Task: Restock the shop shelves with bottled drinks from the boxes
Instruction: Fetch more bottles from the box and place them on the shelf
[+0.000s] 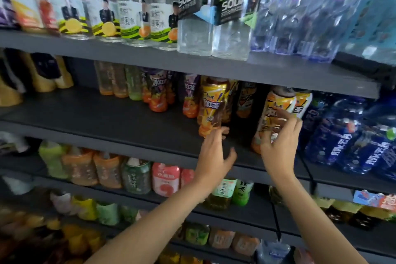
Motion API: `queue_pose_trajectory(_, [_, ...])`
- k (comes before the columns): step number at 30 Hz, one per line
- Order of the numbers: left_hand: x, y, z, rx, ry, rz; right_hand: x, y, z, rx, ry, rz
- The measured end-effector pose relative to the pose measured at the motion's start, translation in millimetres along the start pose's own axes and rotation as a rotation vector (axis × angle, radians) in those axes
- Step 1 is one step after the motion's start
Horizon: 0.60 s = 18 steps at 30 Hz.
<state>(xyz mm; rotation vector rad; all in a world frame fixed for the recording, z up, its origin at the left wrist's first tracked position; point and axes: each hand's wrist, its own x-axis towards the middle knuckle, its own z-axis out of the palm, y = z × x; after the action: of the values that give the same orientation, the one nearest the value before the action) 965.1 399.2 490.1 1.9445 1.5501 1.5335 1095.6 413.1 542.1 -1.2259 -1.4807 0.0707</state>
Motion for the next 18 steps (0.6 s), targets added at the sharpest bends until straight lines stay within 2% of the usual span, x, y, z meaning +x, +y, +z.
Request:
queue_pose_trajectory(2, [-28, -31, -43, 0.047, 0.069, -0.030, -20, -31, 28, 0.039, -0.109, -0.097])
queue_pose_trajectory(6, [-88, -101, -148, 0.090, 0.196, -0.293, -81, -102, 109, 0.109, -0.469, -0.199])
queue_pose_trajectory(10, [-183, -173, -268, 0.176, 0.088, -0.649, -184, -175, 202, 0.079, -0.906, -0.303])
queue_pose_trajectory(14, [-303, -236, -386, 0.273, 0.103, -0.992, -298, -234, 286, 0.046, -1.311, -0.253])
queue_pose_trajectory(18, [-404, -278, -478, 0.323, 0.251, -1.281, -394, -267, 344, -0.022, -1.567, -0.260])
